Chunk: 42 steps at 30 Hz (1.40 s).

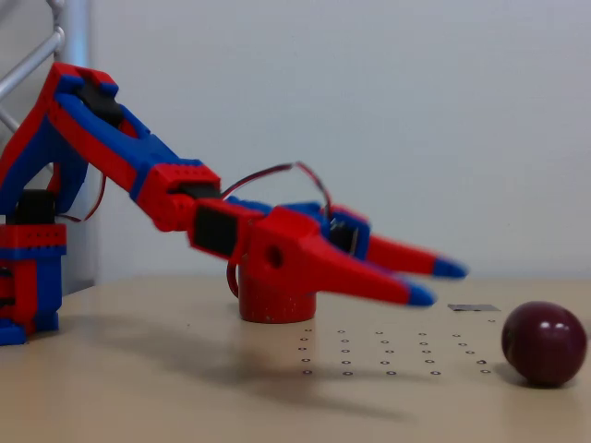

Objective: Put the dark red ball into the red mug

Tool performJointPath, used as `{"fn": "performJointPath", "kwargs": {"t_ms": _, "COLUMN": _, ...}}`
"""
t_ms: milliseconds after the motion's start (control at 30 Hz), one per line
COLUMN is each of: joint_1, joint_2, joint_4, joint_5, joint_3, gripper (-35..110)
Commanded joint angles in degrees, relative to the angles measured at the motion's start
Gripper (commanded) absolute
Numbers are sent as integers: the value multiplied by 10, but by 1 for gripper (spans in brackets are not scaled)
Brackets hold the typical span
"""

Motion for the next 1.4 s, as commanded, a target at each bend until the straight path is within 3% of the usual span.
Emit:
{"fn": "performJointPath", "kwargs": {"t_ms": 0, "joint_1": -5, "joint_2": 28, "joint_4": 4, "joint_5": 30, "joint_3": -79, "gripper": 29}}
{"fn": "performJointPath", "kwargs": {"t_ms": 200, "joint_1": 12, "joint_2": -7, "joint_4": 98, "joint_5": 78, "joint_3": -175, "gripper": 24}}
{"fn": "performJointPath", "kwargs": {"t_ms": 467, "joint_1": -22, "joint_2": -23, "joint_4": 138, "joint_5": 116, "joint_3": -179, "gripper": 38}}
{"fn": "performJointPath", "kwargs": {"t_ms": 733, "joint_1": -138, "joint_2": 15, "joint_4": 136, "joint_5": 149, "joint_3": -162, "gripper": 38}}
{"fn": "performJointPath", "kwargs": {"t_ms": 867, "joint_1": -167, "joint_2": 37, "joint_4": 78, "joint_5": 124, "joint_3": -103, "gripper": 40}}
{"fn": "performJointPath", "kwargs": {"t_ms": 1367, "joint_1": -141, "joint_2": 37, "joint_4": 60, "joint_5": 56, "joint_3": -112, "gripper": 43}}
